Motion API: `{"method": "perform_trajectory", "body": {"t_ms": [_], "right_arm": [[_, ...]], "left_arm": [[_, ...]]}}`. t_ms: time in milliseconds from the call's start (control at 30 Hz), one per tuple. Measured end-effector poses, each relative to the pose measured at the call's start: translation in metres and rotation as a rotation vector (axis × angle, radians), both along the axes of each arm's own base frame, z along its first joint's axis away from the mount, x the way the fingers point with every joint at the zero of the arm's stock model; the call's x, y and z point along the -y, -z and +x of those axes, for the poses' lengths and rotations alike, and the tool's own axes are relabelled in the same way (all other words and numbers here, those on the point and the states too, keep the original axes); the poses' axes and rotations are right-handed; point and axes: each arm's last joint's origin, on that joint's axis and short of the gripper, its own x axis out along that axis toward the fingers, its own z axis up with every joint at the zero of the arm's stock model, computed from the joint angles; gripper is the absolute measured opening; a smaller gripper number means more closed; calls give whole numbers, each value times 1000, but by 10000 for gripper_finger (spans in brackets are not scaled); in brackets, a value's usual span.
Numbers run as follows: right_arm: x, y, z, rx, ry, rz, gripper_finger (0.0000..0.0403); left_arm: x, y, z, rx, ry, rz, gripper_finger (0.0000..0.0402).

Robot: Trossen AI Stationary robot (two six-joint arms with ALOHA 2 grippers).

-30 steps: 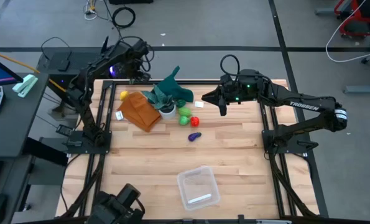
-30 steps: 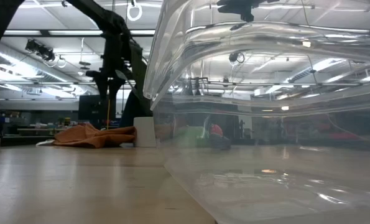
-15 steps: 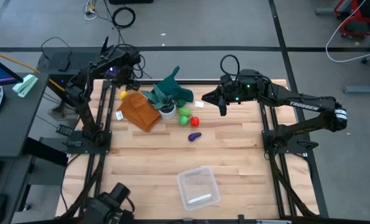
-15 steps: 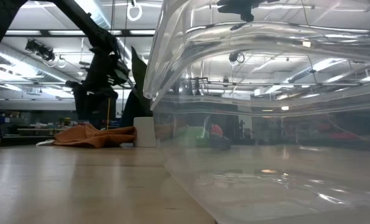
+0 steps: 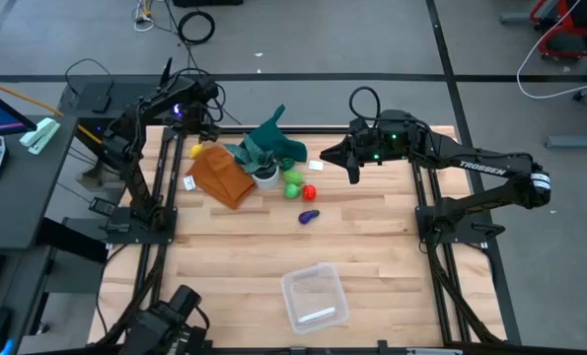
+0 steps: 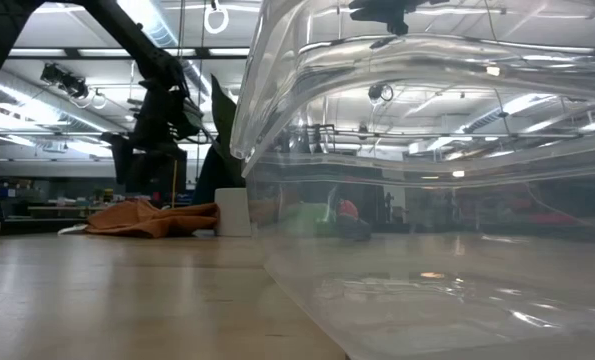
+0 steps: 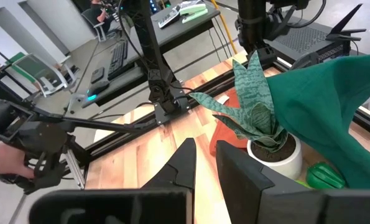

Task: Pick and placing Produce into tupperware
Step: Put the lemon into the transparent bin

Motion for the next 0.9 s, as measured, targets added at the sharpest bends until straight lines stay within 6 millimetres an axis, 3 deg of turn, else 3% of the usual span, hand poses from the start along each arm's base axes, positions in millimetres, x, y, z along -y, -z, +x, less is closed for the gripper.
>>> {"method": "perform_trajectory", "body": {"t_ms": [200, 533, 900], "right_arm": [[0, 0, 0, -1, 0, 0, 30], [0, 0, 0, -1, 1, 0, 30], [-2, 0, 1, 0, -1, 9, 30]], "left_arm": [[-2, 4, 1, 11, -17, 2, 287], [12, 40, -9, 24, -21, -105, 274], [7, 44, -8, 52, -28, -31, 266]]}}
